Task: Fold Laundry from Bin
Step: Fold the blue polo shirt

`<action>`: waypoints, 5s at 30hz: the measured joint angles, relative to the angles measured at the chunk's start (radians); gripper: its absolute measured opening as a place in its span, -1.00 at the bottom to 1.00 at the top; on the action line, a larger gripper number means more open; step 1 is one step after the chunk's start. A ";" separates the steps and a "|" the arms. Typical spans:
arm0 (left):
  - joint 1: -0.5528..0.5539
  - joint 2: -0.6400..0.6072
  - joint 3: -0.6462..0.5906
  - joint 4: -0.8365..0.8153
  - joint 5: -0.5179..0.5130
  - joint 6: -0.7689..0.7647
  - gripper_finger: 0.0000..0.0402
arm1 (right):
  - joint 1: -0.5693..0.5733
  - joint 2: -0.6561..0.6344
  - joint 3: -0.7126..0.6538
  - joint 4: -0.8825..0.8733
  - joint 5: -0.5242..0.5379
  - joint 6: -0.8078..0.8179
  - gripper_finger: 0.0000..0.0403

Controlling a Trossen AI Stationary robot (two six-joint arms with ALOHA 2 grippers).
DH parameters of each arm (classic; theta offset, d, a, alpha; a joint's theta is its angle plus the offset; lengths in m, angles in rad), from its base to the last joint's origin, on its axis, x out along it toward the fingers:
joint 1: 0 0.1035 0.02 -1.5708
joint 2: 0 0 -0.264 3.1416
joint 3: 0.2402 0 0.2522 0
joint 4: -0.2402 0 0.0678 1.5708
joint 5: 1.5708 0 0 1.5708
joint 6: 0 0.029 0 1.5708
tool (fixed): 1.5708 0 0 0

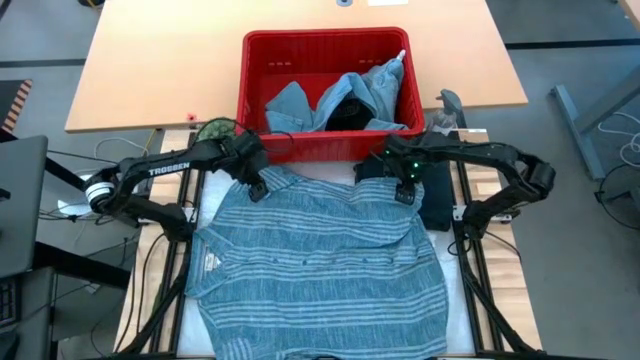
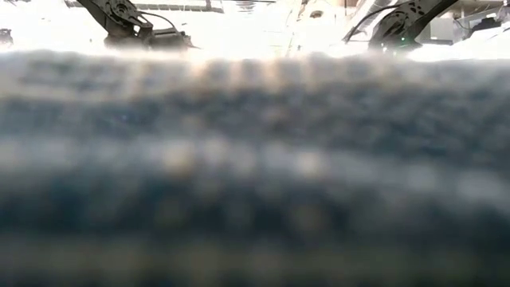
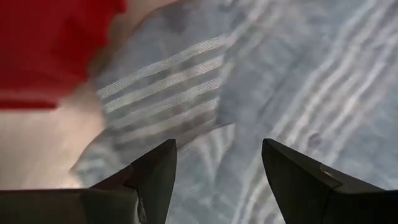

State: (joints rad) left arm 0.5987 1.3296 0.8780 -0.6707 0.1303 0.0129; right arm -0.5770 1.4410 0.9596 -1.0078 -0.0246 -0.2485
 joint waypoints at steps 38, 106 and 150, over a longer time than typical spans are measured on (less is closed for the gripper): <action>0.001 0.048 0.001 -0.055 -0.272 -0.429 0.12 | -0.001 -0.002 0.000 0.061 0.001 0.003 0.15; -0.031 0.142 0.001 -0.001 -0.179 -0.388 -1.00 | -0.139 -0.079 -0.113 0.061 0.011 0.023 0.39; -0.074 -0.094 0.397 -0.400 -0.280 -0.327 -1.00 | -0.011 -0.083 0.297 -0.295 0.309 0.104 -0.91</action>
State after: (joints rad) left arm 0.5251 1.2359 1.2754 -1.0706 -0.1496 -0.3138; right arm -0.5880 1.3582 1.2567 -1.3028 0.2842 -0.1445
